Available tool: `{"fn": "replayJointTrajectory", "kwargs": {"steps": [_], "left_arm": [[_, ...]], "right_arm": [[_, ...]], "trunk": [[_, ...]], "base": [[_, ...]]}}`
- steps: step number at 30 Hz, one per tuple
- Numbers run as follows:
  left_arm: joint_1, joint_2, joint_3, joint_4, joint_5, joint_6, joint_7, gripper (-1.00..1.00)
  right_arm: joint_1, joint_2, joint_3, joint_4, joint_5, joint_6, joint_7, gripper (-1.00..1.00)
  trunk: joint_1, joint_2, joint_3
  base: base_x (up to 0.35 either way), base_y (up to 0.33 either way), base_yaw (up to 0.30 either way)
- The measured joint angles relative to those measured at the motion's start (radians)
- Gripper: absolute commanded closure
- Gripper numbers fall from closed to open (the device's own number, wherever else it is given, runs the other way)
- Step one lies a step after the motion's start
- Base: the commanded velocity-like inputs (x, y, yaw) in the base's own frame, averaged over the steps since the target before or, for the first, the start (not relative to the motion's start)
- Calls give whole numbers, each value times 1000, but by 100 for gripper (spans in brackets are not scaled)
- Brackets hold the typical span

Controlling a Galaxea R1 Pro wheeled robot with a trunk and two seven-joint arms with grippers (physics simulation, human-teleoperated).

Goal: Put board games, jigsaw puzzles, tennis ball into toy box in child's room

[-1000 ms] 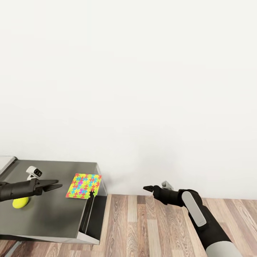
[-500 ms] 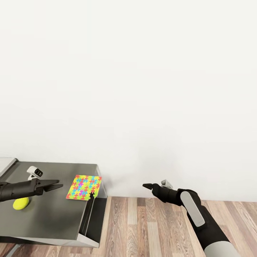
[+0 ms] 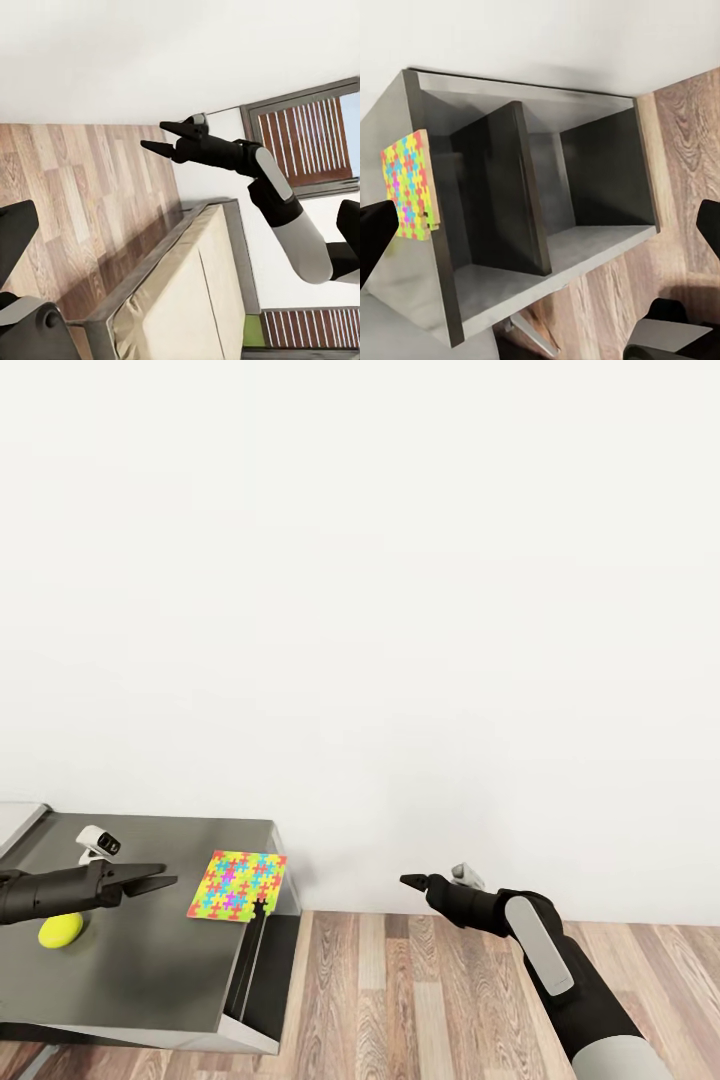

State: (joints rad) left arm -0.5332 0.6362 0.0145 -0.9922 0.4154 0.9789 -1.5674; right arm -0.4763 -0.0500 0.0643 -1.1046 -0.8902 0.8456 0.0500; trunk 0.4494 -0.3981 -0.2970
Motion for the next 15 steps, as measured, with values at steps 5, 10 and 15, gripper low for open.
{"fn": "replayJointTrajectory", "kwargs": {"steps": [5,10,15], "left_arm": [[0,0,1,0,0,0,0,-100],[0,0,0,0,0,0,0,-100],[0,0,0,1,0,-1,0,-100]], "right_arm": [[0,0,0,0,-2,0,0,-100],[0,0,1,-1,-2,0,0,-100],[0,0,1,-2,-2,0,0,-100]], "trunk": [[0,0,0],[0,0,0],[0,0,4]], "base": [[0,0,0],[0,0,0],[0,0,0]]}}
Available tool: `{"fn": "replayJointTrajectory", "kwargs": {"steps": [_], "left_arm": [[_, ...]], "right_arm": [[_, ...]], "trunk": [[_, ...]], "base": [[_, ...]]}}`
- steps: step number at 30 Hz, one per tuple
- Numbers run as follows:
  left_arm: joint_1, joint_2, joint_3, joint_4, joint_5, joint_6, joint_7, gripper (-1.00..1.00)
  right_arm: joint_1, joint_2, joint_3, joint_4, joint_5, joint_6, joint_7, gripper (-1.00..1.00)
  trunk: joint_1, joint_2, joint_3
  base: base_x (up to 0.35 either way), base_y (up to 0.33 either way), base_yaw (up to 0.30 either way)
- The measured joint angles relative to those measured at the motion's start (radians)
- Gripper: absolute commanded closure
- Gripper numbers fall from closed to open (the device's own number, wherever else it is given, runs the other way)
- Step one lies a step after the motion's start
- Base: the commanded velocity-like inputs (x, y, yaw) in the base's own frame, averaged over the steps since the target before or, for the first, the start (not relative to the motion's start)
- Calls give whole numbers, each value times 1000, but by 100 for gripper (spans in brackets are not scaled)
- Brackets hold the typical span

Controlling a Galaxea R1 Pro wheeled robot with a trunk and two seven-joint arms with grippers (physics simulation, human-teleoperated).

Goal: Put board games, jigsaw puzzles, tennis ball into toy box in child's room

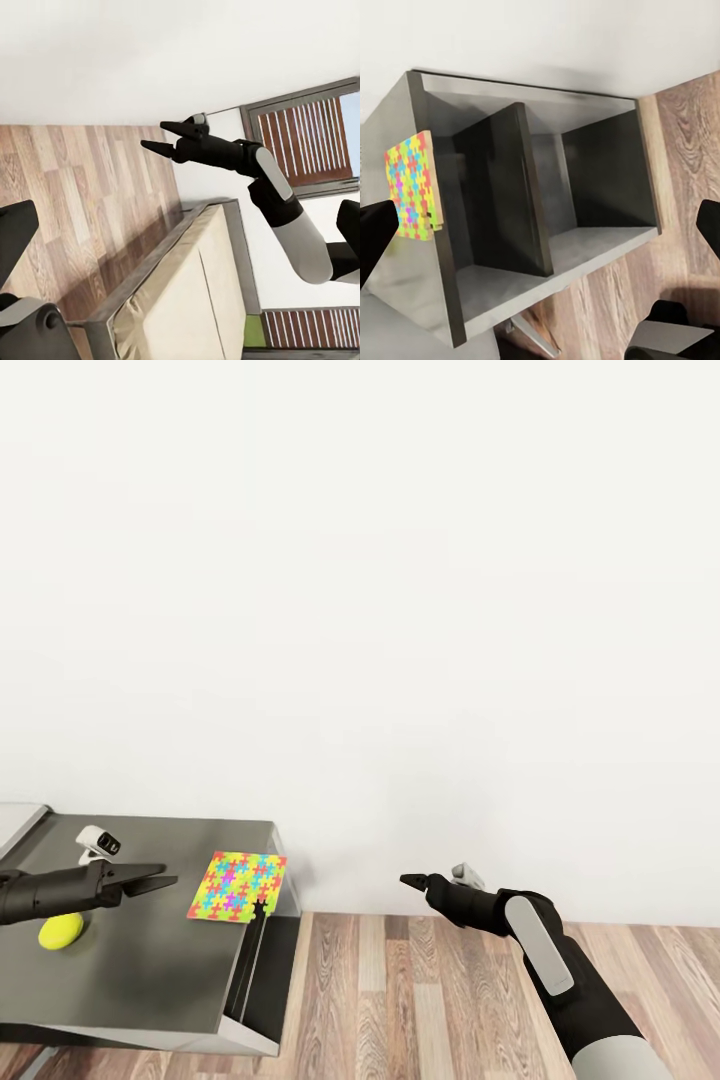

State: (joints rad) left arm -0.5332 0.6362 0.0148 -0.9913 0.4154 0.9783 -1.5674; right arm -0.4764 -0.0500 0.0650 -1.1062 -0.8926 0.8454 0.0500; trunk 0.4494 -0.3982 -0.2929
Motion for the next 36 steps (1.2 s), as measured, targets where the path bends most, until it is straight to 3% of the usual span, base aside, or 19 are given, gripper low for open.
{"fn": "replayJointTrajectory", "kwargs": {"steps": [36], "left_arm": [[0,0,2,4,14,-1,0,-100]], "right_arm": [[0,0,0,-6,0,0,0,-100]], "trunk": [[0,0,58]], "base": [[-48,0,0]]}}
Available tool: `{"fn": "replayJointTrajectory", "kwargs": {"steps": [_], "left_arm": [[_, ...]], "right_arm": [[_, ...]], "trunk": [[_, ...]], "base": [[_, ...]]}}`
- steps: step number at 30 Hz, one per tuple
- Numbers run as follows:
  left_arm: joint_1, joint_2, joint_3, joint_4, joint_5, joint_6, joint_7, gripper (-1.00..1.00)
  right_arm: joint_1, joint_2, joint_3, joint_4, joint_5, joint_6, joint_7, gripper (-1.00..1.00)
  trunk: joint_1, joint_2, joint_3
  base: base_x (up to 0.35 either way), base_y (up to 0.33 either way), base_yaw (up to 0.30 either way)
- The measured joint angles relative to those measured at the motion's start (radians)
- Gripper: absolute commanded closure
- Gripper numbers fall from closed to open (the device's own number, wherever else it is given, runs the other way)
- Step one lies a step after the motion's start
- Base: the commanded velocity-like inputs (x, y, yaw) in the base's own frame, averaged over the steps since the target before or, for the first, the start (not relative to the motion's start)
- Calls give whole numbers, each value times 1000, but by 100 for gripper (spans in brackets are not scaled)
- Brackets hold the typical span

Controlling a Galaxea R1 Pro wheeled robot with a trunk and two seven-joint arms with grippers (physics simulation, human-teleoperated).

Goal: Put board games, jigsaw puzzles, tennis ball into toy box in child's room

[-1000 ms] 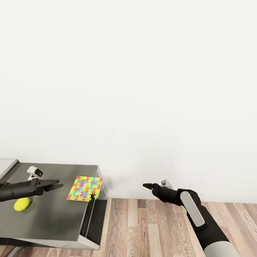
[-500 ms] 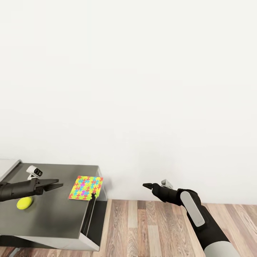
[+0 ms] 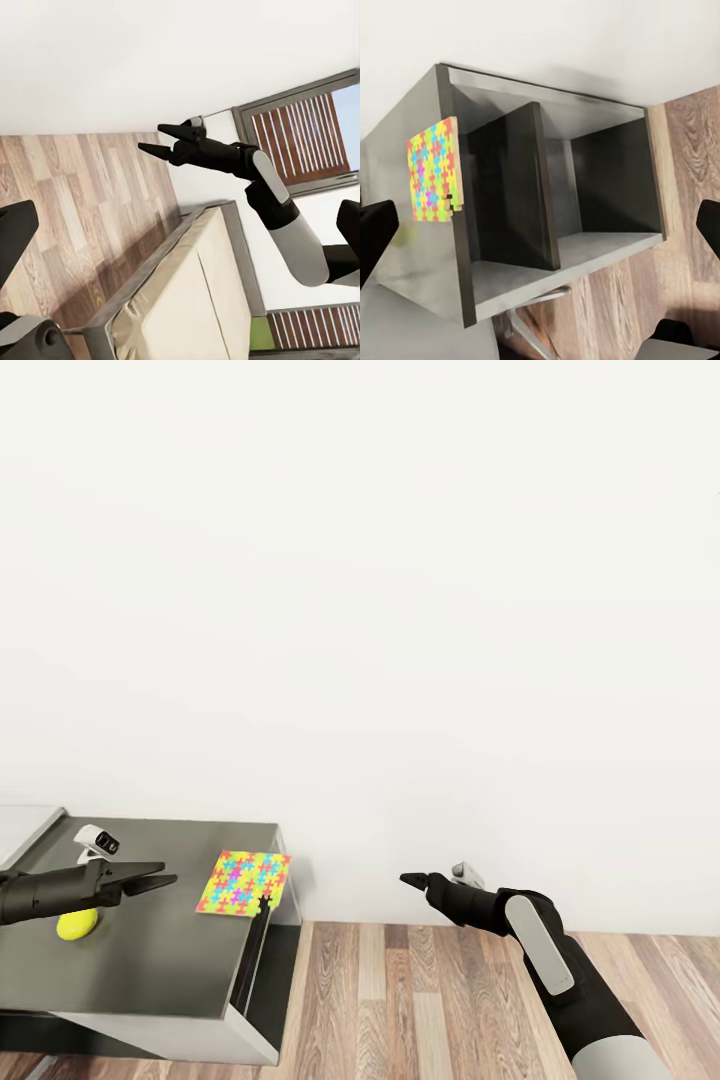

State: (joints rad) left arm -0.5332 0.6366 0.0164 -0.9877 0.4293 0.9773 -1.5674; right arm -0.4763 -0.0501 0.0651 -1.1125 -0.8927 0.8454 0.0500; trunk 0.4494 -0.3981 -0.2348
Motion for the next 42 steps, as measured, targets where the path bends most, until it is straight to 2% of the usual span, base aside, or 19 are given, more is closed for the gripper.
{"fn": "replayJointTrajectory", "kwargs": {"steps": [42], "left_arm": [[0,1,1,-3,0,2,0,-100]], "right_arm": [[0,5,0,4,2,-1,0,-100]], "trunk": [[0,0,70]], "base": [[0,0,0]]}}
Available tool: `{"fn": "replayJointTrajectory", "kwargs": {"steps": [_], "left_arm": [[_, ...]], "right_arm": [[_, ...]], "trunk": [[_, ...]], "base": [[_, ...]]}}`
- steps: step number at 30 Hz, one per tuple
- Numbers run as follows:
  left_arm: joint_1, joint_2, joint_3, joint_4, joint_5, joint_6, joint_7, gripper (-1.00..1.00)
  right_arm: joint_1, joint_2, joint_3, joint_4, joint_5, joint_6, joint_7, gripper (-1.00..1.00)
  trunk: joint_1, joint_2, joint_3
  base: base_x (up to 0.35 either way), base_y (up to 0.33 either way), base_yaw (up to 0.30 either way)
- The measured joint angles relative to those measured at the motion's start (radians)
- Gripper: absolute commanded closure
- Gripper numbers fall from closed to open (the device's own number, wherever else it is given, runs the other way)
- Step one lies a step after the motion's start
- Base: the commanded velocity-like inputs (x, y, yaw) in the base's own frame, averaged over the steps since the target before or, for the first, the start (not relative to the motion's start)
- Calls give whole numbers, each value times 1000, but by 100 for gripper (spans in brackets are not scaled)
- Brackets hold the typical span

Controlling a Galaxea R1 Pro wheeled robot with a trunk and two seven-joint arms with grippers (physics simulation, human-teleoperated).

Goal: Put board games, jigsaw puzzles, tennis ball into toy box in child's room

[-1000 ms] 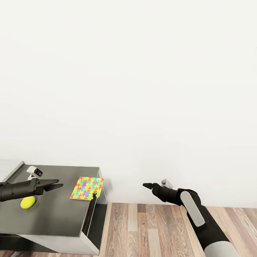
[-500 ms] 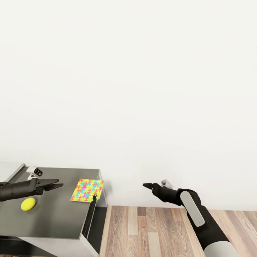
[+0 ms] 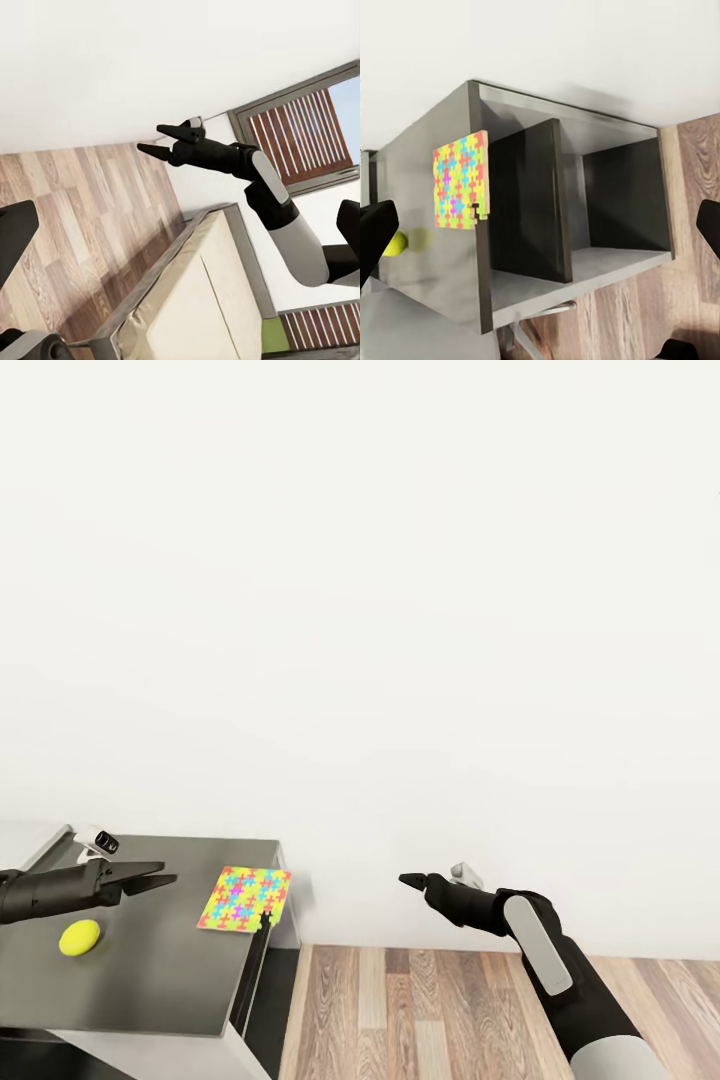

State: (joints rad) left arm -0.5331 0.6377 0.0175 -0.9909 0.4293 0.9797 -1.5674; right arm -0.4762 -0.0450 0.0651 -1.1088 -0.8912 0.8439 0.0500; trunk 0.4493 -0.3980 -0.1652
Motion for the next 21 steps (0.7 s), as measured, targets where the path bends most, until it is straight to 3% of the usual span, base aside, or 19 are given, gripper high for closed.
{"fn": "replayJointTrajectory", "kwargs": {"steps": [21], "left_arm": [[0,0,0,0,0,0,0,-100]], "right_arm": [[0,17,0,1,3,0,0,-100]], "trunk": [[0,0,35]], "base": [[0,0,0]]}}
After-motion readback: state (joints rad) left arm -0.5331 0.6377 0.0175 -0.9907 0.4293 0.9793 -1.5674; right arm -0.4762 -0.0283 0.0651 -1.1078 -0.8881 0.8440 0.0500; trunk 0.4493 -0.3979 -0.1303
